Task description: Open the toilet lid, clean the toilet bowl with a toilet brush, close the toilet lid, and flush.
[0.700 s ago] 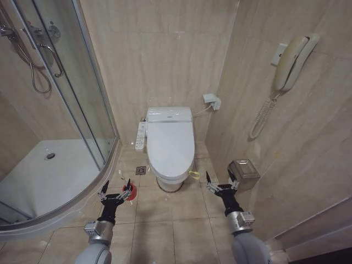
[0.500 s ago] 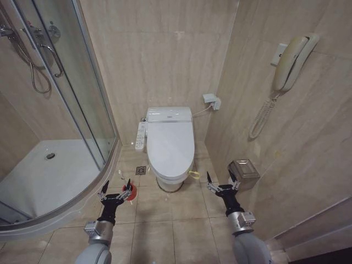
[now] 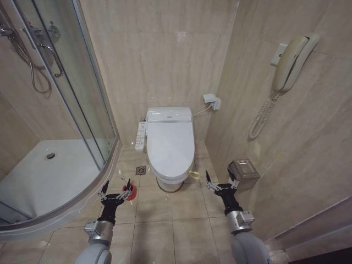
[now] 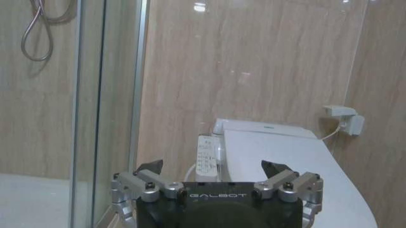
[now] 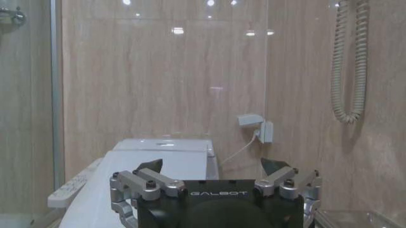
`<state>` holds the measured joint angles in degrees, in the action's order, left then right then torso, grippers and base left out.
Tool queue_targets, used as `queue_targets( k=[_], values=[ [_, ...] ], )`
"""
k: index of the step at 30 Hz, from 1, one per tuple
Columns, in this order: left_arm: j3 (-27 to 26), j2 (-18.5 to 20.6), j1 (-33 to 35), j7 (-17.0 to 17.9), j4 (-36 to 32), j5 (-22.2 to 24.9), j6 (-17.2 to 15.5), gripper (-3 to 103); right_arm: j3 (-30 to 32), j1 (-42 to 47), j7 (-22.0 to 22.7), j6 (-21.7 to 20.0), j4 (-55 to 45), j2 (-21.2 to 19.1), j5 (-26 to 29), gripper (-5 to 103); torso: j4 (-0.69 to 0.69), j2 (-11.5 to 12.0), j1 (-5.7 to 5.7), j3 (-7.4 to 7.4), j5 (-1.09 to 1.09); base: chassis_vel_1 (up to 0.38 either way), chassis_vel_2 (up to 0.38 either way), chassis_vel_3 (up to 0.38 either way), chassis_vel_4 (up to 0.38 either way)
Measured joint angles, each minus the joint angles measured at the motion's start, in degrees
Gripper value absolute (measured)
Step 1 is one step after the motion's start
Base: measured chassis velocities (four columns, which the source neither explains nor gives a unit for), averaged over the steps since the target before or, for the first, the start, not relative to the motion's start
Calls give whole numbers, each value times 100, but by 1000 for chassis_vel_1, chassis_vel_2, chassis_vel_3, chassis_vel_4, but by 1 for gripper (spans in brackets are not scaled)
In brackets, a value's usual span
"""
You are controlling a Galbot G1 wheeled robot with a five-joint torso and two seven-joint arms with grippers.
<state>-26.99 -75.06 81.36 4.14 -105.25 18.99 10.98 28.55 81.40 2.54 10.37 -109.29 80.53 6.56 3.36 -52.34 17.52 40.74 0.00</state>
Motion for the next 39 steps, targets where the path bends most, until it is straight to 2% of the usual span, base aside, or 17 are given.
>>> queue_targets(
  k=[16,39],
  values=[
    [0,0,0,0,0,0,0,100,-107,-148,18,-148,-8,39,1,100,0,0,0,0,0,0,0,0,0],
    [0,0,0,0,0,0,0,100,-103,-204,9,-114,47,-6,83,100,0,0,0,0,0,-44,42,46,-41]
  ],
)
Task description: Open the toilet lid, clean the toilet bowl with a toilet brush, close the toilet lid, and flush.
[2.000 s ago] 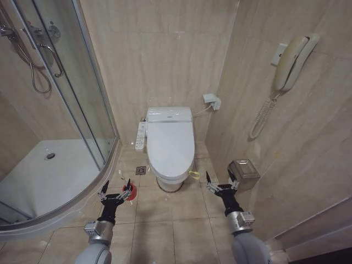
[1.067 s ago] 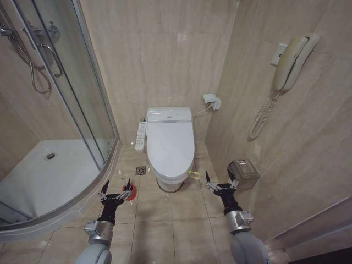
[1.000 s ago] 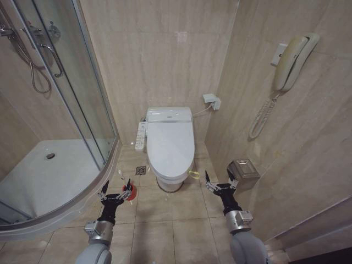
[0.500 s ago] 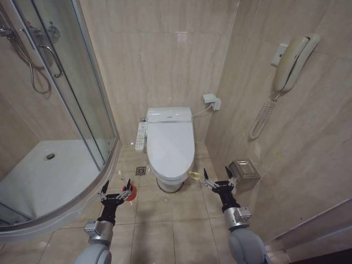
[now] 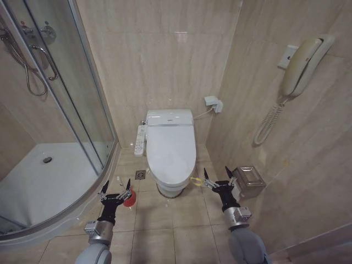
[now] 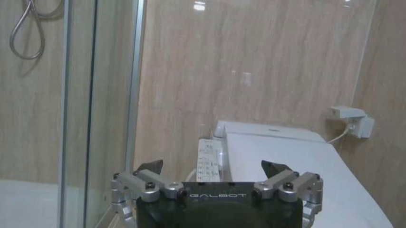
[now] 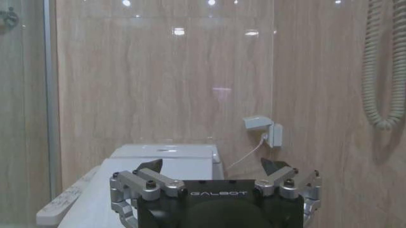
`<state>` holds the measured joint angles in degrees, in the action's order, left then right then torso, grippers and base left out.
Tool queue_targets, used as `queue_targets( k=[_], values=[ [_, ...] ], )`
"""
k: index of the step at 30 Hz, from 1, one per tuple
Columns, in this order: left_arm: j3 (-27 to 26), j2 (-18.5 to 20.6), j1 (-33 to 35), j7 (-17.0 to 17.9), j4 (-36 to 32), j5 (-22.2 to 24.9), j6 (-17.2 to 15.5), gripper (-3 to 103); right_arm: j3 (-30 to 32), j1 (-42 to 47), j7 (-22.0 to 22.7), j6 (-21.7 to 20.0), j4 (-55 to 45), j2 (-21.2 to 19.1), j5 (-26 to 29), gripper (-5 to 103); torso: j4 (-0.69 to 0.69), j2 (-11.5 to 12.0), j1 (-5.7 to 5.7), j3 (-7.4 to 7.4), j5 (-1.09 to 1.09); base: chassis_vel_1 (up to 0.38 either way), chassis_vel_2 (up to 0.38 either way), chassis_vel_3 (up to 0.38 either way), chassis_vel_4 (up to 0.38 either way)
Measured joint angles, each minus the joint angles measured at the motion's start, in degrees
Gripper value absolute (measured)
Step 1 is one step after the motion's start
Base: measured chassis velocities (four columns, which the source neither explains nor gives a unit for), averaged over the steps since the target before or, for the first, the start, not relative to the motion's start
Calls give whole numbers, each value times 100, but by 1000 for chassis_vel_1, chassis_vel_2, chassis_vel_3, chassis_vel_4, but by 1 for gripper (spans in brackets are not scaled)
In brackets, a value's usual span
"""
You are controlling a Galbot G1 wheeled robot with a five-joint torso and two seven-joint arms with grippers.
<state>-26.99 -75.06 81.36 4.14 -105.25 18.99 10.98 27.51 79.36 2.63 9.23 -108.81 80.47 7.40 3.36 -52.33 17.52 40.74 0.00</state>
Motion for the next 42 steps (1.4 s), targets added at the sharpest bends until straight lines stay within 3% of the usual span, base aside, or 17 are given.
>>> queue_targets(
  k=[42],
  values=[
    [0,0,0,0,0,0,0,100,-99,-36,-46,6,66,33,12,100,0,0,0,0,0,-62,60,62,-62]
  ],
)
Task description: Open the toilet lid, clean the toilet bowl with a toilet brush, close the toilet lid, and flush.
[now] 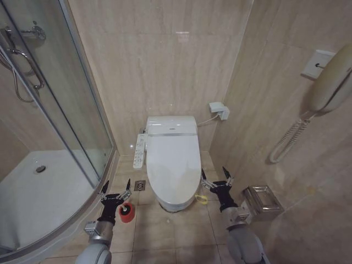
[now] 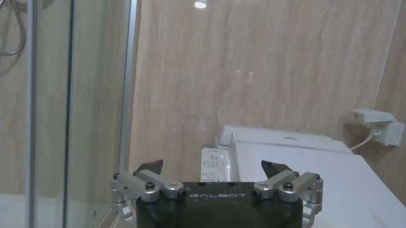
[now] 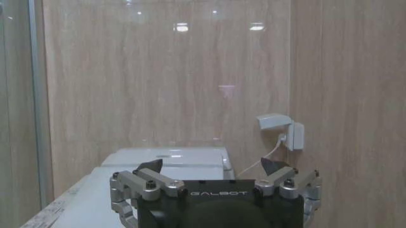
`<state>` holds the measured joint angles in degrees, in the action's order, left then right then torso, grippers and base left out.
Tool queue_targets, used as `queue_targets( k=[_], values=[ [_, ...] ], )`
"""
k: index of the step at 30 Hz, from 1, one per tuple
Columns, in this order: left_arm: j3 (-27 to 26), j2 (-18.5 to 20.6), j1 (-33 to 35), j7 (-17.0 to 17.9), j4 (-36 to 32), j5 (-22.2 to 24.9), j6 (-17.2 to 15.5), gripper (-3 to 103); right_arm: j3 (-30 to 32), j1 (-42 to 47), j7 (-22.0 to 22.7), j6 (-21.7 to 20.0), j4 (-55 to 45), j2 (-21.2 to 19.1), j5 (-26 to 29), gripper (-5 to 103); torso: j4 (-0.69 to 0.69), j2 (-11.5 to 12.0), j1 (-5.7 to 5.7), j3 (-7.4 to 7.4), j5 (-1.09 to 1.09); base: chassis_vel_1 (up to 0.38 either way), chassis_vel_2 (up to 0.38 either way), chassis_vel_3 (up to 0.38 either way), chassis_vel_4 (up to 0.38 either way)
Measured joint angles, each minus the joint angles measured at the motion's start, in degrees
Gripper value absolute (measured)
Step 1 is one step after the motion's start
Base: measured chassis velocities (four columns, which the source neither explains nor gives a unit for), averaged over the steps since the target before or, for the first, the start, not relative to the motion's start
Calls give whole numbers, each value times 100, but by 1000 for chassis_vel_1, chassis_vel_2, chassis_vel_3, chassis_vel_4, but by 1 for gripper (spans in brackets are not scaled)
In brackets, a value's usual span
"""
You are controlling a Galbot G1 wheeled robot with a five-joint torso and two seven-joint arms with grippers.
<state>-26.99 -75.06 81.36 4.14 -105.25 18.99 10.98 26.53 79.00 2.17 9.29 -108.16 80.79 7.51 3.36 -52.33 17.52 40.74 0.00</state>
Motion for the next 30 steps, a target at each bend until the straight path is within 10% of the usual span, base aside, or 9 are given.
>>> queue_targets(
  k=[30],
  values=[
    [0,0,1,0,0,0,0,100,58,386,42,305,323,-51,-176,100,0,0,-1,0,0,-19,18,15,-17]
  ],
)
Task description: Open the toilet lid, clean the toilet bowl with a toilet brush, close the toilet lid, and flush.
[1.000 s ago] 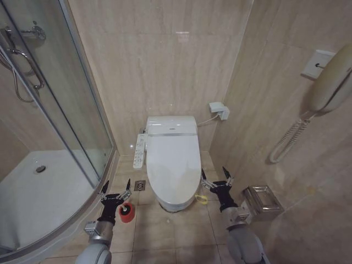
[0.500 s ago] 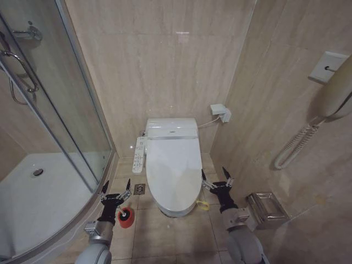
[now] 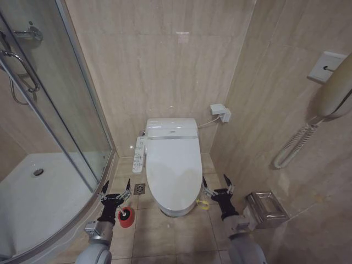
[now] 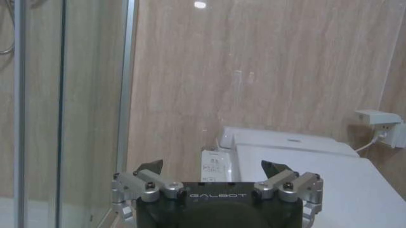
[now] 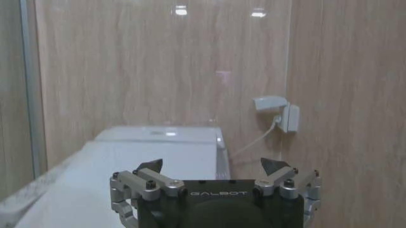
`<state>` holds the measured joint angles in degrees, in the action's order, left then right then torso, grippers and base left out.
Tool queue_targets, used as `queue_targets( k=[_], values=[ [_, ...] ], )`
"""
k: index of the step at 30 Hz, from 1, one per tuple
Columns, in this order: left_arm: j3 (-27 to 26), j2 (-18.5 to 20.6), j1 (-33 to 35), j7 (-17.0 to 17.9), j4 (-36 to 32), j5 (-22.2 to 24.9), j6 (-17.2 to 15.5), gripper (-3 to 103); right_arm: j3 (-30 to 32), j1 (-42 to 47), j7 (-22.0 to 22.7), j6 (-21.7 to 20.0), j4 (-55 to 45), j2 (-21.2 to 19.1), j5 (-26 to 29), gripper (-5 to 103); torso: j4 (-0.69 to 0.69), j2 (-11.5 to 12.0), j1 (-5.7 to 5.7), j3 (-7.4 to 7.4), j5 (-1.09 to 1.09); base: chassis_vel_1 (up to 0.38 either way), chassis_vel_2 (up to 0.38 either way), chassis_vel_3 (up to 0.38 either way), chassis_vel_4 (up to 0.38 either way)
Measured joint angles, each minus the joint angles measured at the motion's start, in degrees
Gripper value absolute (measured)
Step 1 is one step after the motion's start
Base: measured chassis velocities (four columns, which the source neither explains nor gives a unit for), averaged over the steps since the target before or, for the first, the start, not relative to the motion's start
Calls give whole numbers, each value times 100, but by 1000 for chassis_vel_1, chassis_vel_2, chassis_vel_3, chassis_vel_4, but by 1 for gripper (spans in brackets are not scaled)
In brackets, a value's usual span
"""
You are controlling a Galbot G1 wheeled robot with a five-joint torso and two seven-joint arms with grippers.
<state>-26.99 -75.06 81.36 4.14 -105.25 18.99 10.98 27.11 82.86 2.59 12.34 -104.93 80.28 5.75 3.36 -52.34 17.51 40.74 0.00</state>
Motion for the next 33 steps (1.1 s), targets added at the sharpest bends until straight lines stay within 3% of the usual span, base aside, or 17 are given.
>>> queue_targets(
  k=[14,33],
  values=[
    [0,0,0,0,0,0,0,100,48,229,-80,493,849,58,-432,100,0,0,0,0,0,0,0,0,0],
    [0,0,0,0,0,0,0,100,38,-215,-85,1006,2296,193,-1030,100,0,0,1,0,0,0,0,0,0]
  ],
)
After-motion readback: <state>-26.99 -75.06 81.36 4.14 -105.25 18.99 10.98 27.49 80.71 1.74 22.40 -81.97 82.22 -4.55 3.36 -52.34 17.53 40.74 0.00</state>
